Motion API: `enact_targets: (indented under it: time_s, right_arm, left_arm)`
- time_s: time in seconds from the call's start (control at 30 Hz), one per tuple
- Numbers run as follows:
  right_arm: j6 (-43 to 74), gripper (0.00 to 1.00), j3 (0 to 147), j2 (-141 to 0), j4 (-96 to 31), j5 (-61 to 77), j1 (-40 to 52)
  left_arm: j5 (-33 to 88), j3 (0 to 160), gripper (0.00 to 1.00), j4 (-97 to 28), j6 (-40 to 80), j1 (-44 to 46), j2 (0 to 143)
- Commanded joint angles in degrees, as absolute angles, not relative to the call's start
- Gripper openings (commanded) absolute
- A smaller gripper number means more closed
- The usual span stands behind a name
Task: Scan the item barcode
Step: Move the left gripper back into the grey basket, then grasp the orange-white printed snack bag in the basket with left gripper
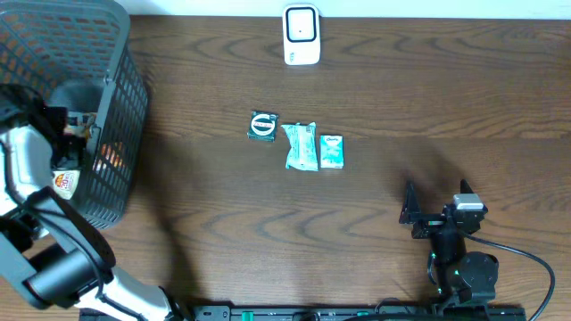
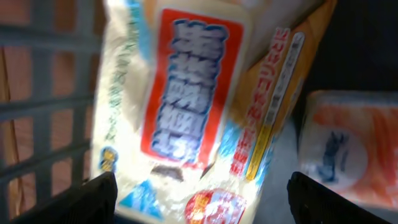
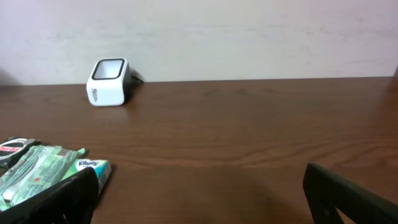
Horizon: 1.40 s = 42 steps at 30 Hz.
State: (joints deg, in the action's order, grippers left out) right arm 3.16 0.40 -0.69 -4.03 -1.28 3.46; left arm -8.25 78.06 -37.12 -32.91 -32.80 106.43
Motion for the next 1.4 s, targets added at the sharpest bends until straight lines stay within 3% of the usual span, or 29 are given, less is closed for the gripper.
enact_targets:
  time_s: [0.0, 0.5, 0.67, 1.03, 1.2, 1.3, 1.37]
  right_arm:
    - [2.5, 0.99, 0.32, -0.38, -4.23, -1.37, 3.27]
    - [2.5, 0.99, 0.32, -0.38, -4.23, -1.37, 3.27]
    - [2.5, 0.99, 0.32, -0.38, -4.23, -1.37, 3.27]
    - [2.5, 0.99, 0.32, -0.38, -4.23, -1.37, 3.27]
    - [2.5, 0.99, 0.32, -0.38, -4.23, -1.37, 3.27]
    - [2.5, 0.99, 0.32, -0.38, -4.23, -1.37, 3.27]
    - [2.5, 0.99, 0.32, -0.38, -4.23, -1.37, 3.27]
  left_arm:
    - [-13.41, 77.19, 0.86, -36.82, -33.41, -30.59, 109.34]
    - [-25.58, 77.19, 0.85, -33.01, -29.47, -30.83, 115.31]
    - [-25.56, 77.17, 0.75, -31.9, -29.21, -30.85, 115.85]
    - [-25.52, 77.03, 0.71, -28.77, -25.12, -31.0, 115.85]
    - [-24.03, 77.03, 0.29, -28.86, -24.69, -31.0, 115.85]
    - [-24.05, 77.03, 0.11, -29.26, -24.08, -31.0, 115.83]
    - [-24.05, 77.03, 0.07, -29.45, -20.82, -30.98, 115.52]
